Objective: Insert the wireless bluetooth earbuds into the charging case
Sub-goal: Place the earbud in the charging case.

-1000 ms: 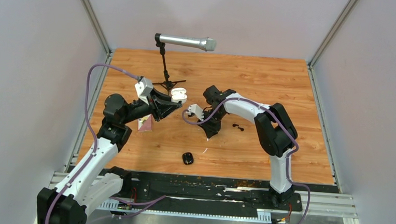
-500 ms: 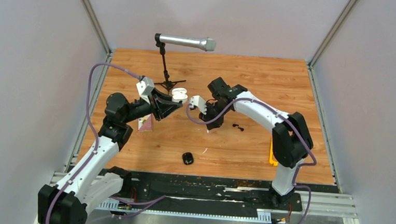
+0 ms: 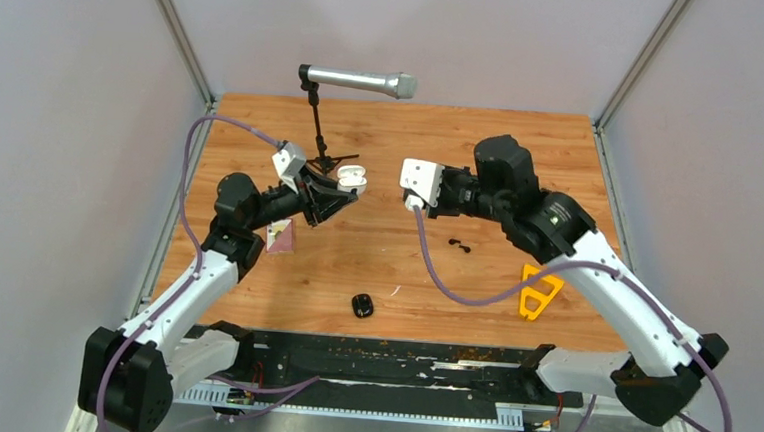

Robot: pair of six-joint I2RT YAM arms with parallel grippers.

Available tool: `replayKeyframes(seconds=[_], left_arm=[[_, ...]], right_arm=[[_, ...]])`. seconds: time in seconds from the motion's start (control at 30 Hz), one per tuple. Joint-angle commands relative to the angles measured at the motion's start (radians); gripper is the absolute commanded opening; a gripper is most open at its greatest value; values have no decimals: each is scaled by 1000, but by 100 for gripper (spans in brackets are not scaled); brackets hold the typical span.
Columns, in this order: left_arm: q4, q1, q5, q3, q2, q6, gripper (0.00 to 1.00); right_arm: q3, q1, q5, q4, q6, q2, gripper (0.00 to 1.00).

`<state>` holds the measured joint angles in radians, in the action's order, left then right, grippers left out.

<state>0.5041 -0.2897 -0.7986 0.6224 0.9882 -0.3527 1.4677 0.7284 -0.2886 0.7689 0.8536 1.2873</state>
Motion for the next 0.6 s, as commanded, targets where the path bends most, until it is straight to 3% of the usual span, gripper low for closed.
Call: replayKeyframes(seconds=[0.0, 0.23, 0.57], left_arm=[[91, -33, -1, 7, 11, 3, 0], [94, -65, 27, 36, -4, 6, 0], [100, -66, 41, 24, -50, 44, 0]], right_arm=[[-55, 119, 142, -271, 86, -78, 0], [-26, 259, 337, -484, 166, -11, 0], [6, 333, 388, -547, 207, 57, 0]])
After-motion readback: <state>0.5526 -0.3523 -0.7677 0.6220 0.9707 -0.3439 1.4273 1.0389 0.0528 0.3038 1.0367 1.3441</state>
